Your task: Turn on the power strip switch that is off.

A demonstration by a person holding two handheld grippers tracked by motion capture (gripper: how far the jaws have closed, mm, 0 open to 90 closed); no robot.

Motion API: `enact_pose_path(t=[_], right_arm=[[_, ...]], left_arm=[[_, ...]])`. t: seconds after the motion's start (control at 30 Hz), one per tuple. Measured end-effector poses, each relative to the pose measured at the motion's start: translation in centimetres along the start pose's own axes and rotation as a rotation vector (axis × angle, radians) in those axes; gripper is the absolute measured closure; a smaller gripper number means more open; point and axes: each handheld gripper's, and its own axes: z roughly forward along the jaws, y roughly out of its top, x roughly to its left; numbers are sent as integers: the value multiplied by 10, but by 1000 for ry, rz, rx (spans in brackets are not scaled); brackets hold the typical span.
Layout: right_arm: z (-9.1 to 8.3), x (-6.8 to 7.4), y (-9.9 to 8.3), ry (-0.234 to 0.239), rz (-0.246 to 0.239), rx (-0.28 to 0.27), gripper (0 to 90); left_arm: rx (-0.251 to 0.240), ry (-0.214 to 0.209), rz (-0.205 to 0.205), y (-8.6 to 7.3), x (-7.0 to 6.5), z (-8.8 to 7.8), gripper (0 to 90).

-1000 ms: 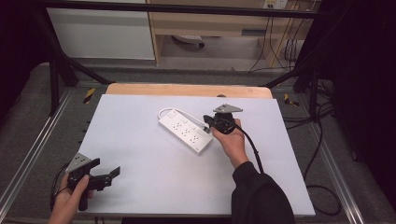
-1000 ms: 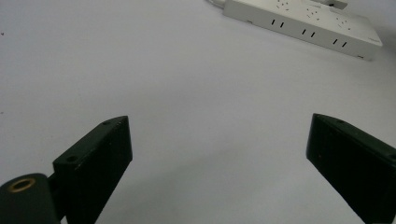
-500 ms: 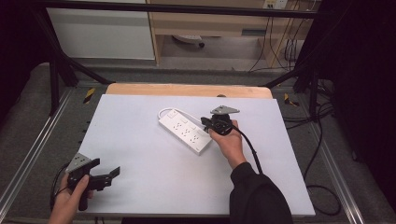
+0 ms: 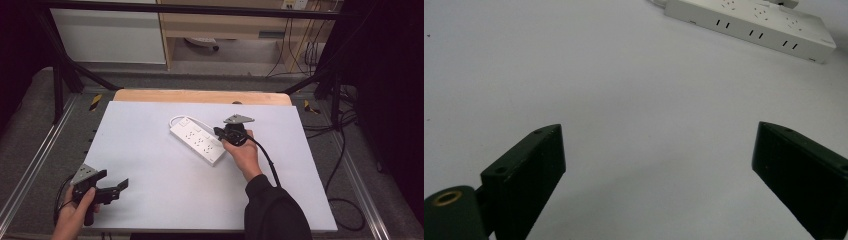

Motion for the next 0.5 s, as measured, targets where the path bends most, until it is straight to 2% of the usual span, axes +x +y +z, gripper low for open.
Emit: enact_pose_path(t=[0.5], right_arm=[[6, 3, -5, 3, 9, 20, 900]], left_arm=[[1, 3, 2, 0, 0, 0, 69]])
